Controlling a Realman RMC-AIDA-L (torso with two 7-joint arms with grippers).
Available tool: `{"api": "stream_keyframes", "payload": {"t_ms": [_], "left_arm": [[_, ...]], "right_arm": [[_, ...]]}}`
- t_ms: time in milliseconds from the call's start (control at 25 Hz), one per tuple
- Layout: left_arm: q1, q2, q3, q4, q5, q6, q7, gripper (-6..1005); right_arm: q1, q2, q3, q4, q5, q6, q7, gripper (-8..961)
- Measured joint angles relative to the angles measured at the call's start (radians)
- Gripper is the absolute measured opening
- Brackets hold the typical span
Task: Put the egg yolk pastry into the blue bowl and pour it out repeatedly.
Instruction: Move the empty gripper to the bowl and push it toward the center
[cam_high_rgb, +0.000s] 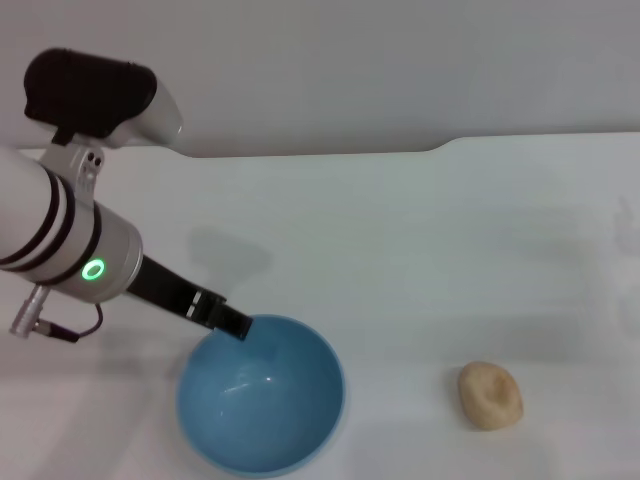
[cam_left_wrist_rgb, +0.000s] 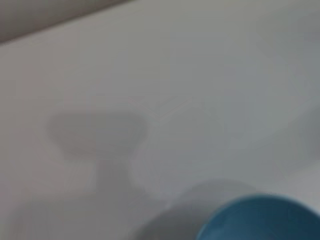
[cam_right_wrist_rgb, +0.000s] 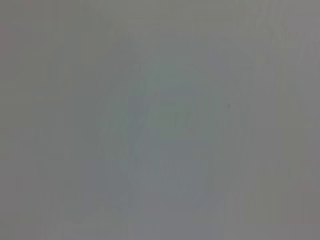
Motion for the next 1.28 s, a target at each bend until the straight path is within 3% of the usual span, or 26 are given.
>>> {"api": "stream_keyframes", "payload": {"t_ms": [320,760,1280], "left_arm": [[-0.021,0.001,0.0,0.138,0.0,0.029,-0.007,858],[-0.107,0.0,0.002,0.378,-0.001,0.099,0.017,859],[-0.142,-0.007,0.035,0.517,-0.012,0.139,0.009,858]], "right_arm": [[-0.001,-0.003,0.0,0.0,0.0,-0.001,-0.001,333],[-0.003,0.0,0.0,-0.005,0.0,-0.002,-0.002,332],[0.001,0.0,0.0,-0.008,0.004,0.001,-0.002,333]]}}
